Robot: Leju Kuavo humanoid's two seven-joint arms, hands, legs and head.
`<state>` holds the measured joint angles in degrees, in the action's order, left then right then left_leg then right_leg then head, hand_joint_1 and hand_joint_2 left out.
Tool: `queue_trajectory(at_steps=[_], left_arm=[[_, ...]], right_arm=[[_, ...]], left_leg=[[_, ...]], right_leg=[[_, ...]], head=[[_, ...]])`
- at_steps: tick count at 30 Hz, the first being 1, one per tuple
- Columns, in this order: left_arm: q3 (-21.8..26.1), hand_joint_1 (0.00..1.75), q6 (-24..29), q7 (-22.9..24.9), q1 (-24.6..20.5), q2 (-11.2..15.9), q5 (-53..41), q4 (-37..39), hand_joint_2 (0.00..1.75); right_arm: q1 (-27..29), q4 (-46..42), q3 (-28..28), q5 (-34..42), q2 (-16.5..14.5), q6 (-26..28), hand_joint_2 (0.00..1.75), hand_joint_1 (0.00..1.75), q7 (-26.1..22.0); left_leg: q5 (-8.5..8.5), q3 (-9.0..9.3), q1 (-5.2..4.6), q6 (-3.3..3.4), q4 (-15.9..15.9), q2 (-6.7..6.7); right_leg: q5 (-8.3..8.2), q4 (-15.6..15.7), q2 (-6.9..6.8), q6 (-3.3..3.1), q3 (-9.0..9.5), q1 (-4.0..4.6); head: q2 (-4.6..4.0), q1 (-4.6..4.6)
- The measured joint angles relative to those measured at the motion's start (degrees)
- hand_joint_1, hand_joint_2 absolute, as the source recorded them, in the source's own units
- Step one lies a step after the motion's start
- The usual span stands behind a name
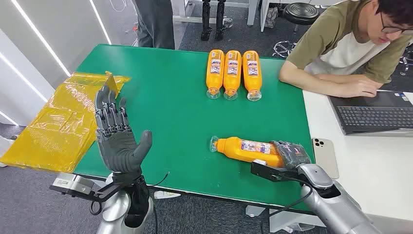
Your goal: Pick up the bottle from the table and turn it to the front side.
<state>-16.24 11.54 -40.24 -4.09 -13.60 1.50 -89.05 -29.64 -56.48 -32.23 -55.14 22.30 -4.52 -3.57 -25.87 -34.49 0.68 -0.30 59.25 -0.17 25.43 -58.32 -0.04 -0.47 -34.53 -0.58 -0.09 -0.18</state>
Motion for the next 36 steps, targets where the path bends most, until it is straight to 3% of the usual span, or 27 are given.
queue_trajectory(at_steps=[5, 8, 15, 22, 27, 36], left_arm=[[0.00, 0.00, -0.26, 0.00, 0.00, 0.00, -0.05, 0.00, 1.75], [0.00, 0.00, -0.36, 0.00, 0.01, 0.00, -0.23, 0.00, 1.75], [0.04, 0.00, 0.45, 0.00, 0.04, -0.04, -0.96, -0.02, 1.75], [0.04, 0.00, -2.18, 0.00, -0.01, -0.09, 1.29, 0.51, 1.75], [-0.08, 0.00, -3.05, 0.12, -0.30, -0.14, 1.58, 3.01, 1.75], [-4.31, 0.00, -13.71, 4.78, -2.16, 0.00, 0.98, 10.78, 1.75]], right_arm=[[-0.09, 1.00, -0.27, 0.20, -0.97, 2.06, 1.75, 1.75, -0.85], [0.32, 1.33, -0.35, 0.42, -1.86, 6.04, 1.75, 1.75, -1.29], [4.76, 0.30, 2.36, 2.57, -7.98, 27.73, 1.75, 1.75, -3.16], [9.70, -2.21, 7.06, 13.31, -14.67, 42.26, 1.75, 1.75, -14.45], [14.43, -4.29, 10.70, 17.04, -19.89, 43.70, 1.75, 1.75, -22.55], [20.77, -8.99, 11.42, 13.62, -24.94, 43.71, 1.75, 1.75, -21.03]], left_leg=[[0.00, 0.02, 0.00, 0.00, 0.00, -0.03], [0.00, -0.01, 0.00, 0.00, 0.00, -0.02], [0.03, -0.15, 0.00, -0.03, -0.01, 0.03], [-0.01, -0.22, 0.01, -0.08, -0.05, 0.10], [-0.07, -0.26, 0.00, -0.10, -0.05, 0.05], [-0.07, -0.32, 0.00, -0.10, -0.05, 0.06]], right_leg=[[0.00, 0.00, 0.03, 0.00, 0.01, 0.00], [0.00, 0.00, 0.02, 0.00, 0.00, 0.00], [-0.01, -0.06, -0.02, -0.04, -0.15, 0.01], [0.15, -0.06, -0.09, -0.05, -0.20, 0.02], [0.16, -0.05, -0.03, -0.05, -0.30, 0.01], [0.16, -0.04, -0.03, -0.05, -0.37, 0.00]], head=[[0.00, -0.01], [0.00, -0.01], [0.00, 0.01], [0.00, 0.00], [0.00, 0.01], [0.00, 0.01]])
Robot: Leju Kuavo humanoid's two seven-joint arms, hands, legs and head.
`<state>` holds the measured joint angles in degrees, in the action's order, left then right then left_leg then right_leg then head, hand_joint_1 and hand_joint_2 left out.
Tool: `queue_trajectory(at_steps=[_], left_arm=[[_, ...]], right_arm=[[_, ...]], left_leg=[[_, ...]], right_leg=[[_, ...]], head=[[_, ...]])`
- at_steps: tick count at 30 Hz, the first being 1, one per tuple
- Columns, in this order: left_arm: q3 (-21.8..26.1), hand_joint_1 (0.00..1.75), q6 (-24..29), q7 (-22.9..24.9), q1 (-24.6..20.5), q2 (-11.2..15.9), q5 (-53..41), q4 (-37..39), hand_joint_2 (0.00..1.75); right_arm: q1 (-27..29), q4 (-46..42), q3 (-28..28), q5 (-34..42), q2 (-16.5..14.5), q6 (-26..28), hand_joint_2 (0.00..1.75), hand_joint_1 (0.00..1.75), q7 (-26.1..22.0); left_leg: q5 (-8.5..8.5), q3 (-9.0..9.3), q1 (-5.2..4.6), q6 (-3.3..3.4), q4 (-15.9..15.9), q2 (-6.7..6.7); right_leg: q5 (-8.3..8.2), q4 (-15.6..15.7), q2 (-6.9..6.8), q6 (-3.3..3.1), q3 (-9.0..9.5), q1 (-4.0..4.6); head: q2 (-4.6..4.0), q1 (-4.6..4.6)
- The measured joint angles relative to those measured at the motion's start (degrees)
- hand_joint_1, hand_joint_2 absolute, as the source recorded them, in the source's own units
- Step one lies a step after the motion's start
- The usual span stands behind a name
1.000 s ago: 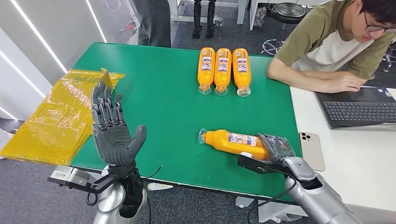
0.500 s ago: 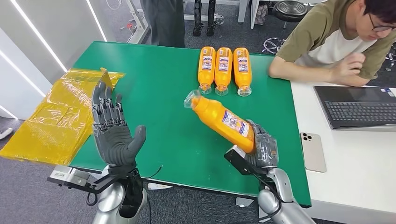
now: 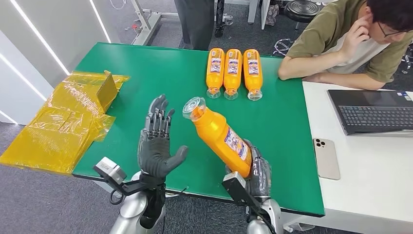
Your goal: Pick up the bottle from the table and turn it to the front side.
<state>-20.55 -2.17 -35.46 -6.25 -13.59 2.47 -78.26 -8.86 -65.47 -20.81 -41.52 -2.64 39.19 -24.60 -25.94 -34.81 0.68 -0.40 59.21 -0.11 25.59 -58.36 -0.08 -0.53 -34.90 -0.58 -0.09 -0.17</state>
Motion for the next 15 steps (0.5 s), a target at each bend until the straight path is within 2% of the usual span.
queue_trajectory(at_steps=[7, 15], left_arm=[[-1.93, 0.00, -3.67, 0.55, -1.20, -0.05, -0.88, 5.58, 1.75], [-2.35, 0.00, -3.56, -0.18, -1.82, -0.11, -0.86, 9.06, 1.75]], right_arm=[[5.19, -7.25, -0.72, -4.62, -1.20, 0.00, 1.75, 1.75, 1.92], [5.63, -9.01, -4.35, -5.18, -1.14, -1.22, 1.75, 1.75, 4.52]], left_leg=[[-0.01, -0.06, 0.00, -0.01, 0.00, -0.03], [0.00, -0.07, 0.01, -0.01, 0.00, -0.07]], right_leg=[[0.01, 0.00, 0.02, 0.01, -0.08, 0.00], [0.00, -0.01, 0.04, -0.01, -0.09, 0.00]], head=[[0.00, 0.00], [0.00, -0.01]])
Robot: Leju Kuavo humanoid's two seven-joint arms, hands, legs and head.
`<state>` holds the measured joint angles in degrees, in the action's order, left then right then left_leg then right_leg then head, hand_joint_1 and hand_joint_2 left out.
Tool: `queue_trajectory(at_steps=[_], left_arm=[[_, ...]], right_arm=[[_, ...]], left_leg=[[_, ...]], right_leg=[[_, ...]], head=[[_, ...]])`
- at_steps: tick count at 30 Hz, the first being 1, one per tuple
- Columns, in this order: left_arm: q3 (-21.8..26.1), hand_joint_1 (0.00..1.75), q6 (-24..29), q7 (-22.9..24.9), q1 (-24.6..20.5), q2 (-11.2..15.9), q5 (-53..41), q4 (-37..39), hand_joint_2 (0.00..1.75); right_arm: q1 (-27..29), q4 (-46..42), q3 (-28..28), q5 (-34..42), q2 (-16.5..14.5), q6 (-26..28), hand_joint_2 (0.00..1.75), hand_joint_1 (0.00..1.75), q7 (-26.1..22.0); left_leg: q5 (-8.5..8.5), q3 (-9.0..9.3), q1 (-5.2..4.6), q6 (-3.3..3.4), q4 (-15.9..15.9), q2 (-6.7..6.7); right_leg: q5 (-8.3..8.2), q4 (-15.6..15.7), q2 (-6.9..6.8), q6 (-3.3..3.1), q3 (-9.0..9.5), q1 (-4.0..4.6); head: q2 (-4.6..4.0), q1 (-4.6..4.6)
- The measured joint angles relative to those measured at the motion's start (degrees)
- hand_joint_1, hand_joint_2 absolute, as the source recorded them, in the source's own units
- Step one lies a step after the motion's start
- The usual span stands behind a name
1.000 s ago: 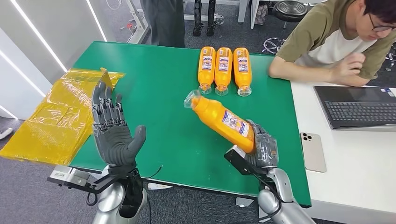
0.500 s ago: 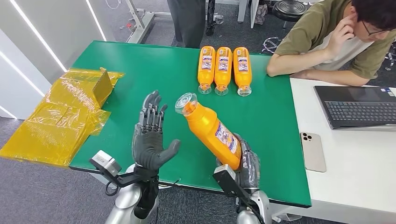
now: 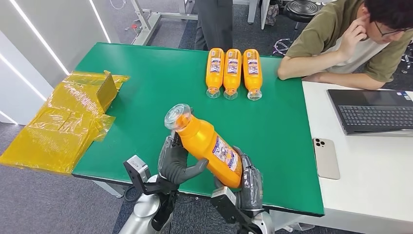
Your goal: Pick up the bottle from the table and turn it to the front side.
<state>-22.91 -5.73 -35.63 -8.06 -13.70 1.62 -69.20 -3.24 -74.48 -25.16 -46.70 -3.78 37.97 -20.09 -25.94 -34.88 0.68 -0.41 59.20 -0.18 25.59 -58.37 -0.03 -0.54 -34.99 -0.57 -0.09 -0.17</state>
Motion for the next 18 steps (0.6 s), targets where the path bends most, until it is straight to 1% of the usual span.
queue_trajectory(at_steps=[5, 8, 12, 18], left_arm=[[0.07, 0.00, 0.98, -0.37, 0.00, 0.00, 0.32, 0.17, 1.75], [0.22, 0.00, 1.44, -0.38, 0.06, 0.00, 0.39, 0.16, 1.75], [0.54, 0.00, 1.60, -0.38, 0.15, 0.00, 0.37, 0.11, 1.75], [1.37, 0.00, 1.47, -0.45, 0.31, 0.00, 0.43, 0.11, 1.75]], right_arm=[[-1.04, 0.86, -1.72, -1.76, 0.51, -4.93, 1.75, 1.75, 3.93], [-1.86, 1.71, -2.26, -2.53, 0.95, -7.28, 1.75, 1.75, 5.46], [-2.35, 2.93, -2.40, -3.49, 1.69, -9.24, 1.75, 1.75, 6.90], [-1.77, 3.23, -2.45, -6.88, 2.44, -10.77, 1.75, 1.75, 8.50]], left_leg=[[0.00, -0.01, 0.00, 0.00, 0.00, 0.01], [0.00, -0.02, 0.00, 0.00, 0.00, 0.01], [0.00, -0.02, -0.01, 0.00, 0.00, 0.02], [0.00, -0.02, 0.00, 0.00, 0.00, 0.02]], right_leg=[[0.00, 0.00, -0.01, 0.00, 0.00, 0.00], [0.00, 0.00, -0.01, 0.00, 0.00, 0.00], [0.00, 0.00, -0.02, 0.00, 0.00, 0.00], [0.00, 0.00, -0.01, 0.00, -0.01, 0.00]], head=[[0.00, 0.00], [0.00, 0.00], [0.00, 0.00], [0.00, 0.00]])
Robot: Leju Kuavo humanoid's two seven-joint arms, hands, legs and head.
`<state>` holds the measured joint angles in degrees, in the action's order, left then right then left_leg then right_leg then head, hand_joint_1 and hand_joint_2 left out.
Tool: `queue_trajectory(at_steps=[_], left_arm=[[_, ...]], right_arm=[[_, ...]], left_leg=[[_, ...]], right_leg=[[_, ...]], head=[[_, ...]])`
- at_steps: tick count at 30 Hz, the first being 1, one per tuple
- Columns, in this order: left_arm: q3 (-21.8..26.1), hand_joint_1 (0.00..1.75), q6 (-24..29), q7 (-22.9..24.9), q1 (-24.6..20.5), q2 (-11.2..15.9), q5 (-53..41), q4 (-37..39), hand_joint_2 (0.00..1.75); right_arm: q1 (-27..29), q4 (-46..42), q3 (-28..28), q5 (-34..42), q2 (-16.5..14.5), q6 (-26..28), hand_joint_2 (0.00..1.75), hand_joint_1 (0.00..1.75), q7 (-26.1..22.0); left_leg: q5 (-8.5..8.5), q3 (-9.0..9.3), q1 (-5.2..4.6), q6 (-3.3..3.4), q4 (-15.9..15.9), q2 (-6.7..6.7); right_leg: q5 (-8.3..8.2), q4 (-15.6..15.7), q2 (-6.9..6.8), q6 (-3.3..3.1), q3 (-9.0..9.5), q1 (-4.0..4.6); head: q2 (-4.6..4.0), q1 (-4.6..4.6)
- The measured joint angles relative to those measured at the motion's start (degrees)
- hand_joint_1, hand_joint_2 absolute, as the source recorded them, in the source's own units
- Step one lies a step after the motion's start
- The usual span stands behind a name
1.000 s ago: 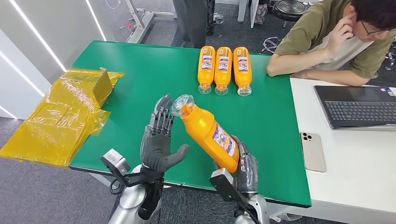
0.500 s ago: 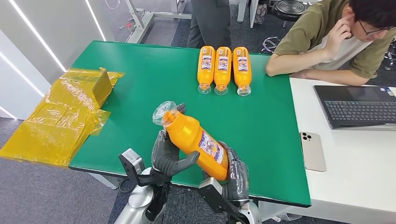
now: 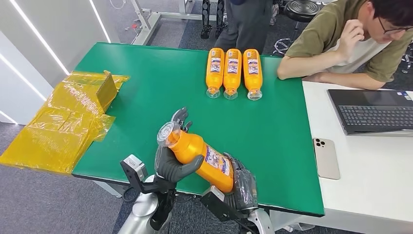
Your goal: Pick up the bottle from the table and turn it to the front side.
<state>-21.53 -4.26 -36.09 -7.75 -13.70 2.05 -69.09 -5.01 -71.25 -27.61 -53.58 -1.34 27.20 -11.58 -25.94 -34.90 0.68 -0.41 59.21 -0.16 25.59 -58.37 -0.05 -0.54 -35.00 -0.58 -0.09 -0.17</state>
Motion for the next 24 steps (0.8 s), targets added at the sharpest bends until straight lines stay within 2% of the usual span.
queue_trajectory(at_steps=[8, 15, 16, 19, 20, 24], left_arm=[[1.11, 0.00, -0.78, -1.31, 0.21, -0.01, 1.28, 0.00, 1.75], [1.75, 0.00, -2.37, -1.66, 0.32, -0.04, 1.97, 0.00, 1.75], [1.80, 0.38, -2.39, -1.66, 0.33, -0.04, 1.97, 0.00, 1.75], [1.89, 1.69, -2.54, -1.66, 0.34, -0.04, 1.99, 0.00, 1.75], [1.90, 1.75, -2.67, -1.66, 0.35, -0.04, 2.01, 0.00, 1.75], [1.91, 1.75, -3.72, -1.70, 0.34, -0.04, 2.30, 0.00, 1.75]], right_arm=[[-0.02, 0.06, -0.51, -6.28, 0.49, -0.05, 1.75, 1.75, 0.23], [-0.52, 0.51, -0.89, -7.49, 0.51, 0.03, 1.75, 1.75, 0.04], [-0.56, 0.57, -0.91, -7.50, 0.51, 0.03, 1.75, 1.75, 0.02], [-0.65, 0.70, -0.93, -7.51, 0.51, 0.04, 1.75, 1.75, 0.00], [-0.69, 0.73, -0.94, -7.53, 0.51, 0.05, 1.75, 1.75, -0.02], [-0.99, 0.85, -0.96, -8.00, 0.51, 0.18, 1.75, 1.75, -0.07]], left_leg=[[0.00, 0.00, 0.00, 0.00, 0.00, -0.01], [0.00, 0.00, 0.00, 0.00, 0.00, -0.01], [0.00, 0.00, 0.00, 0.00, 0.00, -0.01], [0.00, 0.00, 0.00, 0.00, 0.00, -0.01], [0.00, 0.00, 0.00, 0.00, 0.00, -0.01], [0.00, 0.00, 0.00, 0.00, 0.00, -0.01]], right_leg=[[0.00, 0.00, 0.01, 0.00, 0.00, 0.00], [0.00, 0.00, 0.01, 0.00, 0.00, 0.00], [0.00, 0.00, 0.01, 0.00, 0.00, 0.00], [0.00, 0.00, 0.01, 0.00, -0.01, 0.00], [0.00, 0.00, 0.01, 0.00, -0.01, 0.00], [0.00, 0.00, 0.02, 0.00, -0.01, 0.00]], head=[[0.00, 0.00], [0.00, 0.00], [0.00, 0.00], [0.00, 0.00], [0.00, 0.01], [0.00, 0.01]])
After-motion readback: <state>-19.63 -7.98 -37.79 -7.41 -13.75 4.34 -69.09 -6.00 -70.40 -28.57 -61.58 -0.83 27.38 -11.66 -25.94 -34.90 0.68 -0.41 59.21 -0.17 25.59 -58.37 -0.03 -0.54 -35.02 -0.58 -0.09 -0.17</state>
